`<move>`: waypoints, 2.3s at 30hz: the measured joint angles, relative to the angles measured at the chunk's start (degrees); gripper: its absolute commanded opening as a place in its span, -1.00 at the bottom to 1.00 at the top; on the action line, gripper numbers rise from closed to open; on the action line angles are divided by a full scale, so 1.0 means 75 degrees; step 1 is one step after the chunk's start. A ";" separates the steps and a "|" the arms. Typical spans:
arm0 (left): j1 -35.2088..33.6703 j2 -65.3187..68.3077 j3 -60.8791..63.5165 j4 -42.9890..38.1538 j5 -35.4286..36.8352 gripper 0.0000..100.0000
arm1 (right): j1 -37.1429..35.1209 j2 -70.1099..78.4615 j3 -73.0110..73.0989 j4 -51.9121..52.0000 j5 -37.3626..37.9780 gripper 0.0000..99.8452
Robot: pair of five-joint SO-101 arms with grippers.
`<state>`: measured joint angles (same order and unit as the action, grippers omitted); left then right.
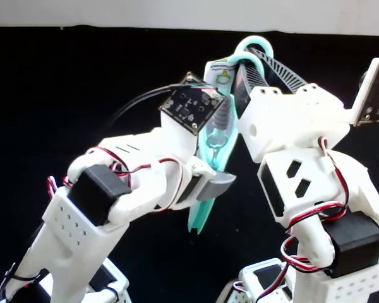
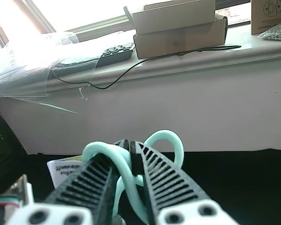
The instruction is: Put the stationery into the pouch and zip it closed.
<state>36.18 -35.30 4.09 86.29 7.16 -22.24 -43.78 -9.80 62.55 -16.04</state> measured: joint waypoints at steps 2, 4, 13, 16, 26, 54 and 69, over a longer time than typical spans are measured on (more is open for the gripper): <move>-0.0129 -0.0012 0.0188 -0.0094 0.0000 -0.43 | 0.0000 0.0000 0.0000 0.0000 0.0000 -0.99; -0.0305 -0.0023 0.0223 -0.0117 0.0000 -0.43 | 0.0000 0.0000 0.0000 0.0000 0.0000 -0.99; -0.1055 -0.0094 0.0293 -0.0129 0.0012 -0.43 | 0.0000 -0.0012 0.0305 0.0000 0.0000 -0.99; -0.1090 -0.0094 0.0399 -0.0129 0.0012 -0.43 | 0.0000 -0.0012 0.0305 0.0000 0.0000 -0.99; -0.1078 -0.0035 0.1606 -0.0844 0.0012 -0.48 | 0.0000 -0.0012 0.0305 0.0000 0.0000 -0.99; -0.1043 0.0000 0.0363 -0.0129 -0.1348 -0.54 | 0.0070 -0.0012 0.0328 0.0129 0.0000 -0.99; -0.1020 0.0000 0.0352 0.0059 -0.1395 -0.96 | 0.0105 -0.0012 0.0328 0.0211 0.0000 -0.99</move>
<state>28.53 -35.30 6.73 86.73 -3.30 -21.45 -43.87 -7.34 64.13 -16.04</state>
